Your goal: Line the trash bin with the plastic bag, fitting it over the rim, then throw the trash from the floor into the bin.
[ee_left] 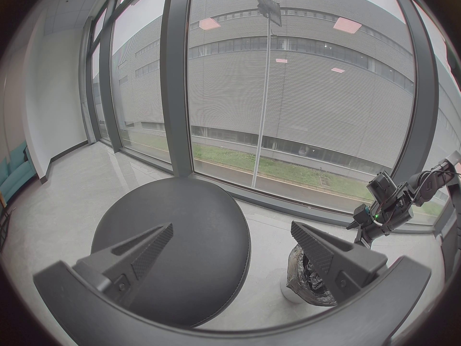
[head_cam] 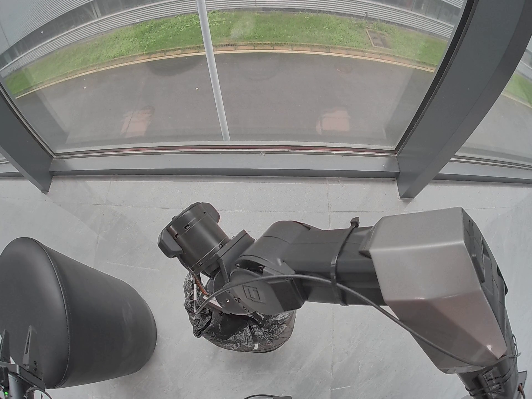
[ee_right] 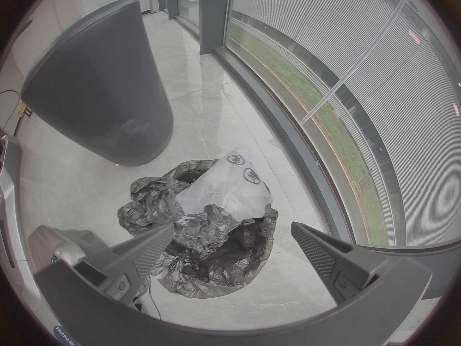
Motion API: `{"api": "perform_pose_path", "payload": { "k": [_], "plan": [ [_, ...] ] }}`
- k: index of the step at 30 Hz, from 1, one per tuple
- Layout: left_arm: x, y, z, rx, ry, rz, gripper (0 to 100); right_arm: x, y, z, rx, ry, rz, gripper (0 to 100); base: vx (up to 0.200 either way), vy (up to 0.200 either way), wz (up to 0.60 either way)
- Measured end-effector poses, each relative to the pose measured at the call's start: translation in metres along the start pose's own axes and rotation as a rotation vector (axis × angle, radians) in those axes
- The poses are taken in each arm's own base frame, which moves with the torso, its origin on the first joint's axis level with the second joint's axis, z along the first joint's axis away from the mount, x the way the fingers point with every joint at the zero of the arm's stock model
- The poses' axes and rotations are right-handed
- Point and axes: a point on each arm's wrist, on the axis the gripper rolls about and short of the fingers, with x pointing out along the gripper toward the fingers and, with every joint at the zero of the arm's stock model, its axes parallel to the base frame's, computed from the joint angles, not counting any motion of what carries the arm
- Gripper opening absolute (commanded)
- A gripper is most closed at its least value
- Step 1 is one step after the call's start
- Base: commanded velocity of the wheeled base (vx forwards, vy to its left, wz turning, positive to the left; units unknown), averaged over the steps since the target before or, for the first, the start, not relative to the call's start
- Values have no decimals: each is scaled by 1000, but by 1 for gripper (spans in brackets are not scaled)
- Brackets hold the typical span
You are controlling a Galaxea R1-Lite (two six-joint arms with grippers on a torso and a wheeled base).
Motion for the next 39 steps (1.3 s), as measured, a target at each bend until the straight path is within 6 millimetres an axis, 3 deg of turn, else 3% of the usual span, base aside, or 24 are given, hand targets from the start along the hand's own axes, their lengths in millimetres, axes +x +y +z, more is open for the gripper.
{"api": "perform_pose_path", "payload": {
  "k": [7,17,23,31,39],
  "plan": [
    [0,0,0,-3,1,0,100,-7,12,-1,-42,26,28,100,0,0,0],
    [0,0,0,-9,2,0,100,-10,25,-33,-204,298,108,100,0,0,0],
    [0,0,0,-14,2,1,100,16,19,-45,-182,353,95,100,0,0,0],
    [0,0,0,-20,3,1,100,55,12,-46,-75,270,44,100,0,0,0],
    [0,0,0,-27,3,1,100,72,18,-39,6,166,24,100,0,0,0]
  ]
}}
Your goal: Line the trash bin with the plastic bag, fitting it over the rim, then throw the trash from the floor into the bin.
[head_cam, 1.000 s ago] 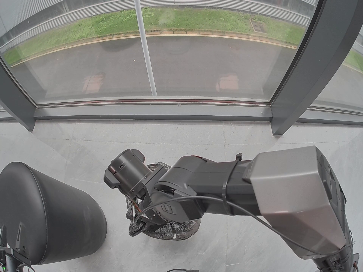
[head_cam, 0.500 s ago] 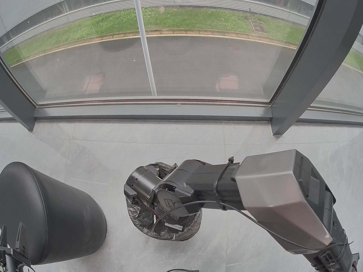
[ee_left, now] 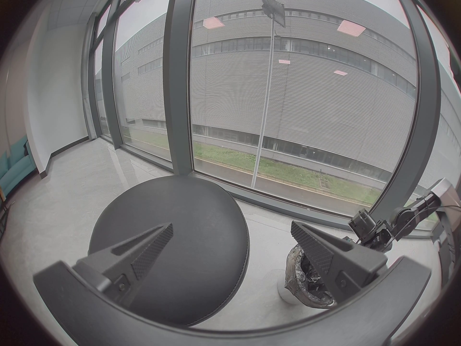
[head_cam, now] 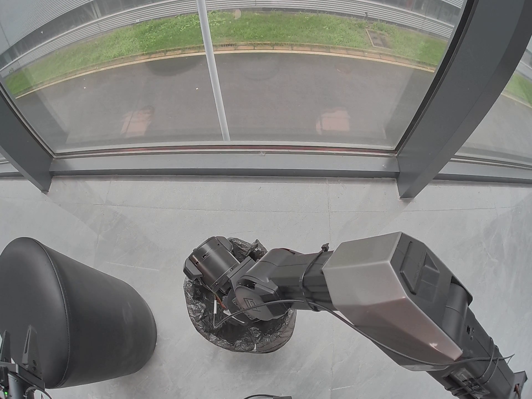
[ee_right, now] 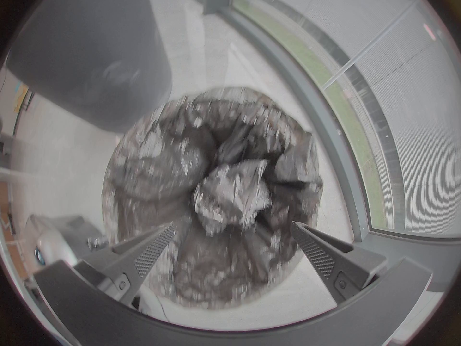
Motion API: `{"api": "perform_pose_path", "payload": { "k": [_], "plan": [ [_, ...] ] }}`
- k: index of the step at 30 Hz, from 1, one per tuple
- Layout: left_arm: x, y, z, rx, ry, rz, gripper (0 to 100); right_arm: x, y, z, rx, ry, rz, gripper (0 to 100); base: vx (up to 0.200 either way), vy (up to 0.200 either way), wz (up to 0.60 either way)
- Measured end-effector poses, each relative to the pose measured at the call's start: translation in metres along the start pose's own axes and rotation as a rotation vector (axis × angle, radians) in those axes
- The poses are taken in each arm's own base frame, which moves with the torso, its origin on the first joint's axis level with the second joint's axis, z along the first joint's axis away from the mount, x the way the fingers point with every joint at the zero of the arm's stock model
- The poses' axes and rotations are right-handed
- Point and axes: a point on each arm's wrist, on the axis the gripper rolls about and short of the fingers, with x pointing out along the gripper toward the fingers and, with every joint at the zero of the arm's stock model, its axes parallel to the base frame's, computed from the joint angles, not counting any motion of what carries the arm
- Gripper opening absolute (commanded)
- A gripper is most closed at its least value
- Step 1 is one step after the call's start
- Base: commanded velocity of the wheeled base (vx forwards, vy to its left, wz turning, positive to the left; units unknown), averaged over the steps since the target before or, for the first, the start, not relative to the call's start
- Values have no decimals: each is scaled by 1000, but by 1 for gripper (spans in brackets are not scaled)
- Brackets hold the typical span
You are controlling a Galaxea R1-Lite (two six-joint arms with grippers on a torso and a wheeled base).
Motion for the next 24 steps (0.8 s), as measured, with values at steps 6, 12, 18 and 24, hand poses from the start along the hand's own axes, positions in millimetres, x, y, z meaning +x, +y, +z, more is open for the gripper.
{"api": "perform_pose_path", "payload": {
  "k": [6,12,18,24],
  "plan": [
    [0,0,0,-8,0,1,100,10,4,13,63,-124,-47,100,0,0,0],
    [0,0,0,-10,0,2,100,6,9,8,17,-74,-30,100,0,0,0],
    [0,0,0,-12,0,2,100,5,8,5,8,-46,-23,100,0,0,0],
    [0,0,0,-14,0,3,100,9,6,3,15,-38,-24,0,0,0,0]
  ]
}}
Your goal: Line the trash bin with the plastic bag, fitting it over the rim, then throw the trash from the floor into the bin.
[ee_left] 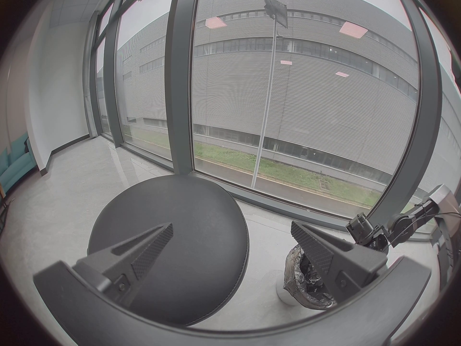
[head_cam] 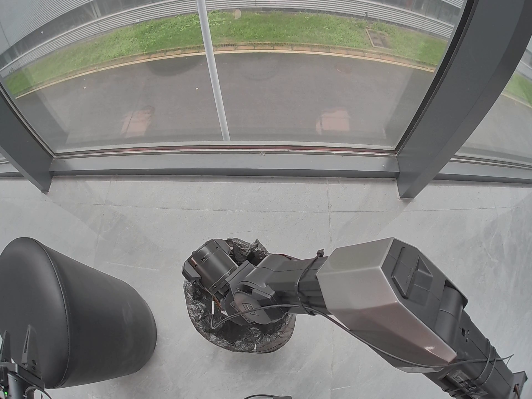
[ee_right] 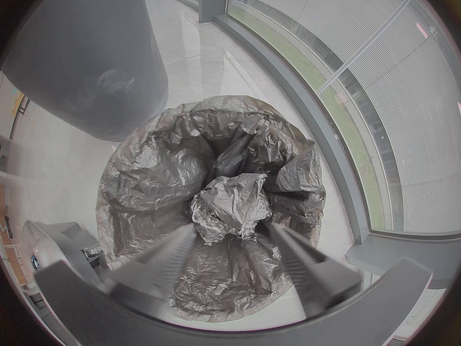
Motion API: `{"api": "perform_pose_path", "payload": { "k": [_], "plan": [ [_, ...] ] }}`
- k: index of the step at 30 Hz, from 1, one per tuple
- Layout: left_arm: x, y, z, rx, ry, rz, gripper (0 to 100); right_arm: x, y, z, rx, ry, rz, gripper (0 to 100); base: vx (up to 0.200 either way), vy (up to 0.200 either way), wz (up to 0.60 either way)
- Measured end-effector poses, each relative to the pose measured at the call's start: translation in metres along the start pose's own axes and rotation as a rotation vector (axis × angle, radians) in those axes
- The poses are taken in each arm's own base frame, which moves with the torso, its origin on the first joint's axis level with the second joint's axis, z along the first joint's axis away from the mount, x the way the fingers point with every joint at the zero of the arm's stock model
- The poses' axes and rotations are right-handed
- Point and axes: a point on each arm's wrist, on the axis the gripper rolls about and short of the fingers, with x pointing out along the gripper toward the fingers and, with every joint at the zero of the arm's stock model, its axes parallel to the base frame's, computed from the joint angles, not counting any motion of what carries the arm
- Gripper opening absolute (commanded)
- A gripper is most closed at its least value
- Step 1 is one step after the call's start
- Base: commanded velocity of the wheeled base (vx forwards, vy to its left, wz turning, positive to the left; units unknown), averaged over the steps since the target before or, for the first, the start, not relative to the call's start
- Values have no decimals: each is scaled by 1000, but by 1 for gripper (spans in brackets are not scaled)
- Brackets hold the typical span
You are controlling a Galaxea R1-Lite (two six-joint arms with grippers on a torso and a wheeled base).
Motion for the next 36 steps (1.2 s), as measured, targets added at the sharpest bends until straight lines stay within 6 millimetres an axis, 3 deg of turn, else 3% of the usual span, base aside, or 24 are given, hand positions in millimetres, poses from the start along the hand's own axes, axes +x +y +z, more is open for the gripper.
{"api": "perform_pose_path", "payload": {
  "k": [12,21,30,36],
  "plan": [
    [0,0,0,-2,-1,1,100,18,0,-7,41,10,4,0,0,0,0],
    [0,0,0,-8,0,1,100,32,-3,5,142,-135,-48,0,0,0,0],
    [0,0,0,-11,-1,3,100,46,7,-3,126,-105,-40,0,0,0,0],
    [0,0,0,-13,-1,4,100,66,12,-16,118,-62,-37,0,0,0,0]
  ]
}}
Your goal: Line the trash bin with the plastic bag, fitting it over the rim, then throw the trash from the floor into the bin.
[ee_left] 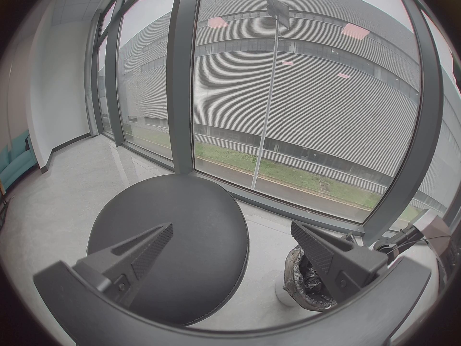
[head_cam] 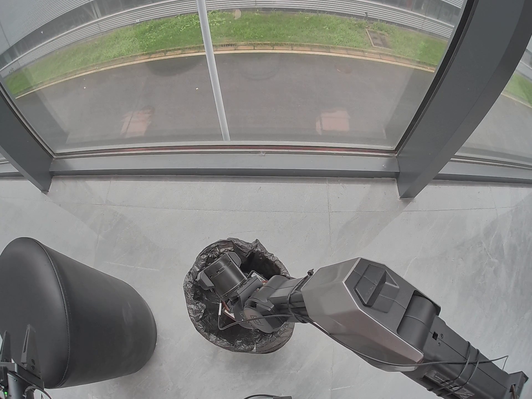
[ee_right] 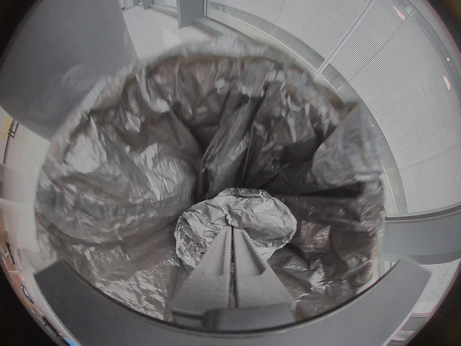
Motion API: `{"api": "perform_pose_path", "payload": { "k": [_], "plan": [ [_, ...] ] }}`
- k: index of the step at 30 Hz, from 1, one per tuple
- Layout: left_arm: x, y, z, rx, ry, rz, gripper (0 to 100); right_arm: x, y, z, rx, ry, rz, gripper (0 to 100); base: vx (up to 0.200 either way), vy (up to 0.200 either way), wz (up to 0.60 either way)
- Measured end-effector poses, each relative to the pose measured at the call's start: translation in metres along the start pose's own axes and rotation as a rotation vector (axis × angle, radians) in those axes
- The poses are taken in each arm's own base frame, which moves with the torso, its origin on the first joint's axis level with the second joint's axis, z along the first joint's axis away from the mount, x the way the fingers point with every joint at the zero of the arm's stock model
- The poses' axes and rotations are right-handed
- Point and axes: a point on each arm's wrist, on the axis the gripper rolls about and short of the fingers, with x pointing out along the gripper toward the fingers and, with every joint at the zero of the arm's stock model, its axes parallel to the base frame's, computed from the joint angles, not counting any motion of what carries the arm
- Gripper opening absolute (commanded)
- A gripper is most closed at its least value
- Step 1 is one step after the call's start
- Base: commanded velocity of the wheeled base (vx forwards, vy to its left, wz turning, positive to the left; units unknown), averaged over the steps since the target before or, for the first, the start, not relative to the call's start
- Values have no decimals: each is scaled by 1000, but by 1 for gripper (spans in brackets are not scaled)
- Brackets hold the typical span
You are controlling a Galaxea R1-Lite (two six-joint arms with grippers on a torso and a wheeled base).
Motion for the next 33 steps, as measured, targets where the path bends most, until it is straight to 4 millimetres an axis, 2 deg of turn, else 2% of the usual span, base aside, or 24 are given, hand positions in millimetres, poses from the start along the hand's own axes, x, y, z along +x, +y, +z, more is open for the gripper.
{"api": "perform_pose_path", "payload": {
  "k": [9,18,25,33],
  "plan": [
    [0,0,0,6,2,-8,100,32,-2,-24,12,53,-14,0,0,0,0],
    [-3,-1,-1,130,-3,-163,100,32,-2,-24,10,54,-14,0,0,0,0],
    [-6,-1,-3,176,0,-255,100,2,-14,2,13,-10,-17,0,0,0,0],
    [-6,1,-9,224,46,-256,100,-56,-48,37,12,-85,-27,0,0,0,0]
  ]
}}
